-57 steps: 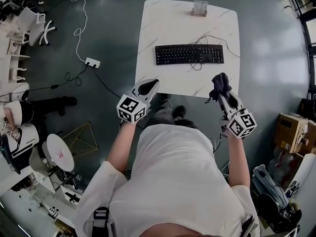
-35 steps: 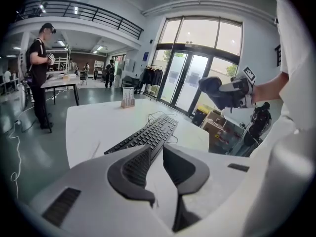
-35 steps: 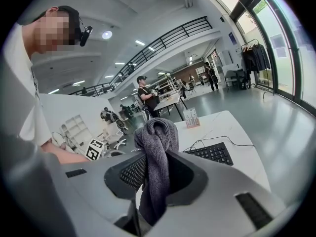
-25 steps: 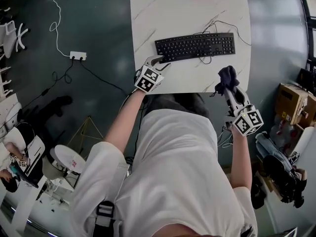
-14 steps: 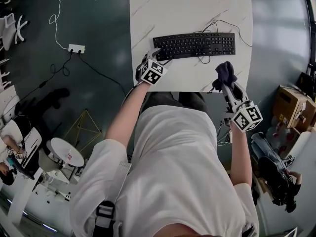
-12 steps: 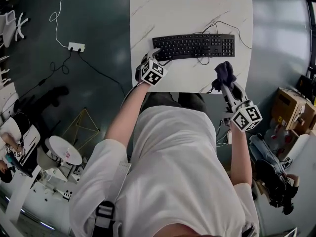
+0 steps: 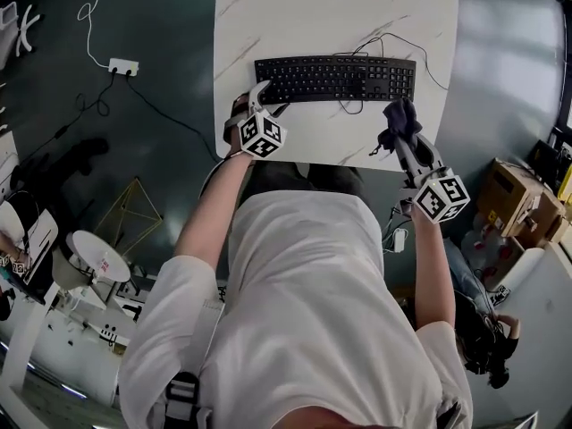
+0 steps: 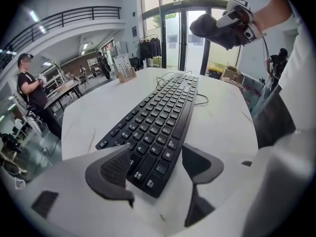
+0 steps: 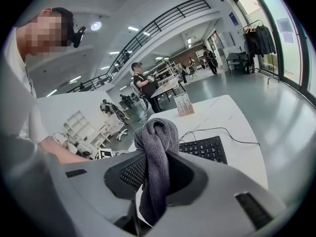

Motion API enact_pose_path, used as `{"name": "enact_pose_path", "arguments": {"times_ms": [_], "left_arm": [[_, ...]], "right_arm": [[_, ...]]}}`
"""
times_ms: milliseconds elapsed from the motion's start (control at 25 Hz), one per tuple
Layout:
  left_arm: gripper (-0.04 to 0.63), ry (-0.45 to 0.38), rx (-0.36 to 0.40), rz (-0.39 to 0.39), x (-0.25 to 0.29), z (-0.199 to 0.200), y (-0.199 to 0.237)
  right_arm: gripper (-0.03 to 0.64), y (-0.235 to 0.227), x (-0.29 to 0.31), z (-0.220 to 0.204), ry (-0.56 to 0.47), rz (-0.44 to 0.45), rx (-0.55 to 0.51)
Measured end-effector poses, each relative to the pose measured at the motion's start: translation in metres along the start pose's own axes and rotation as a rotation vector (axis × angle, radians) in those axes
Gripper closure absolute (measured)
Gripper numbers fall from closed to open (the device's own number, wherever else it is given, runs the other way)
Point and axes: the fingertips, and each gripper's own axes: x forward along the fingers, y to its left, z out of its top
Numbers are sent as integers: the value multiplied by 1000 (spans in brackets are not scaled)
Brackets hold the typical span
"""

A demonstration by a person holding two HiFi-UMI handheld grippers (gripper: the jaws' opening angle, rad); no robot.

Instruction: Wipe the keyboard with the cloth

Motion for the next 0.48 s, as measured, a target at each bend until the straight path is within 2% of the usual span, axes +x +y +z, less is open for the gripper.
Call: {"name": "enact_pose_path", "arguments": {"times_ms": [240, 480], "left_arm": [[274, -10, -3, 0, -2, 0, 3], [275, -6, -35, -10, 0, 1, -1]], "right_arm": [[512, -48, 21, -5, 62, -24, 8], [512, -124, 45, -10, 172, -89, -35]]}}
